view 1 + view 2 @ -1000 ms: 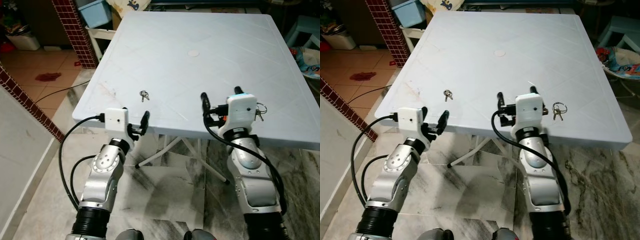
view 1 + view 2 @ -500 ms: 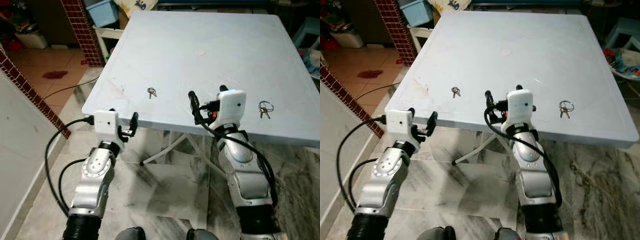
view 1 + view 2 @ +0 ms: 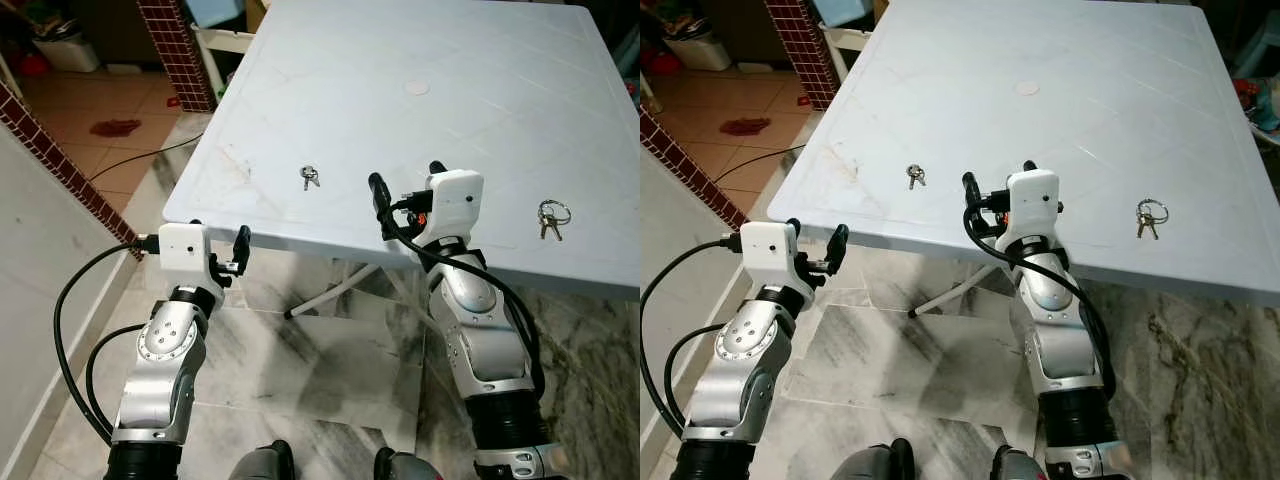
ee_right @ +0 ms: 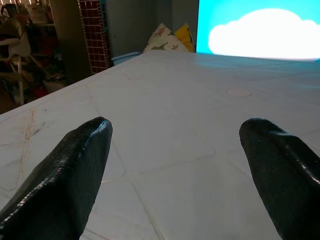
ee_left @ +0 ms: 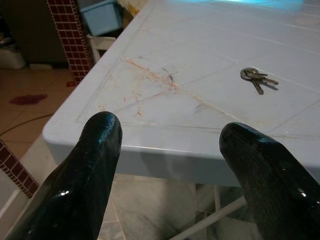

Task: Hang keys on a hook

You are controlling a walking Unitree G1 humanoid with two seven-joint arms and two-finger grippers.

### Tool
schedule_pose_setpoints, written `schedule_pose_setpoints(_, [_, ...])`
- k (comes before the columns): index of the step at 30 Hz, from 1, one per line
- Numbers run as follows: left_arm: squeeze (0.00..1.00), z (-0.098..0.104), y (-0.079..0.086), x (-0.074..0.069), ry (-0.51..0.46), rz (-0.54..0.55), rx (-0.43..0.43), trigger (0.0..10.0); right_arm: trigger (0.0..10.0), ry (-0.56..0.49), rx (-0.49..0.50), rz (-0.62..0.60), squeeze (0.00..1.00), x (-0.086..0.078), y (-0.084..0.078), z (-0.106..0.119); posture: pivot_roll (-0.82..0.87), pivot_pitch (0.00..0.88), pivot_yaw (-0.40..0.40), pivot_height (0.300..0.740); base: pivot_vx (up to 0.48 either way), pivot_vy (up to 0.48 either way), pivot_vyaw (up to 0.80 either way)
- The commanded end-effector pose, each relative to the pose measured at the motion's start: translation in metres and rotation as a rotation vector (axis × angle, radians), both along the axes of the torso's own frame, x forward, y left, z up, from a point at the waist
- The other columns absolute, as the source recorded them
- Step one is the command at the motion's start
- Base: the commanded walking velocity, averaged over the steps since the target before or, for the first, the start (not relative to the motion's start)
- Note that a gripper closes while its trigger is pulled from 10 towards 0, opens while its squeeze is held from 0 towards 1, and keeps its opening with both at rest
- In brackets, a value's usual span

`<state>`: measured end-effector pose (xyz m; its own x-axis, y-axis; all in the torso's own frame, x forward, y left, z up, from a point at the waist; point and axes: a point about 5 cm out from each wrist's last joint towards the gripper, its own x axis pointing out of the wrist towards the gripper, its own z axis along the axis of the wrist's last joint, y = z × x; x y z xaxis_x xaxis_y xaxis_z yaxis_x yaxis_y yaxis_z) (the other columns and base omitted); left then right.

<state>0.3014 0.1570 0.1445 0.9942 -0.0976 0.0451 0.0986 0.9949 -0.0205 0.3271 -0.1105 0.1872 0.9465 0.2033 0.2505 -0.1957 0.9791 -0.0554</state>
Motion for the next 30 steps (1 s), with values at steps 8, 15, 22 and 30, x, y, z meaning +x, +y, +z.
schedule_pose_setpoints(8, [0.0, -0.003, -0.006, 0.002, 0.022, -0.028, -0.002, 10.0, 10.0, -0.028, -0.013, -0.04, 0.0, -0.007, -0.009, 0.0, 0.04, 0.208, 0.099, 0.74, 0.0, 0.289, 0.0])
schedule_pose_setpoints(15, [0.0, -0.003, -0.009, 0.003, 0.023, -0.04, -0.005, 10.0, 10.0, -0.042, -0.021, -0.06, 0.0, -0.008, -0.012, 0.002, 0.04, 0.209, 0.1, 0.74, 0.0, 0.425, 0.0])
schedule_pose_setpoints(22, [0.0, -0.004, -0.013, 0.005, 0.029, -0.048, -0.008, 10.0, 10.0, -0.044, -0.023, -0.071, 0.0, -0.008, -0.014, 0.003, 0.03, 0.209, 0.099, 0.74, 0.0, 0.446, 0.0])
schedule_pose_setpoints(30, [0.0, -0.003, -0.018, 0.004, 0.012, -0.06, -0.021, 10.0, 10.0, -0.044, -0.032, -0.068, 0.0, -0.007, -0.014, 0.004, 0.02, 0.203, 0.087, 0.74, 0.0, 0.311, 0.0])
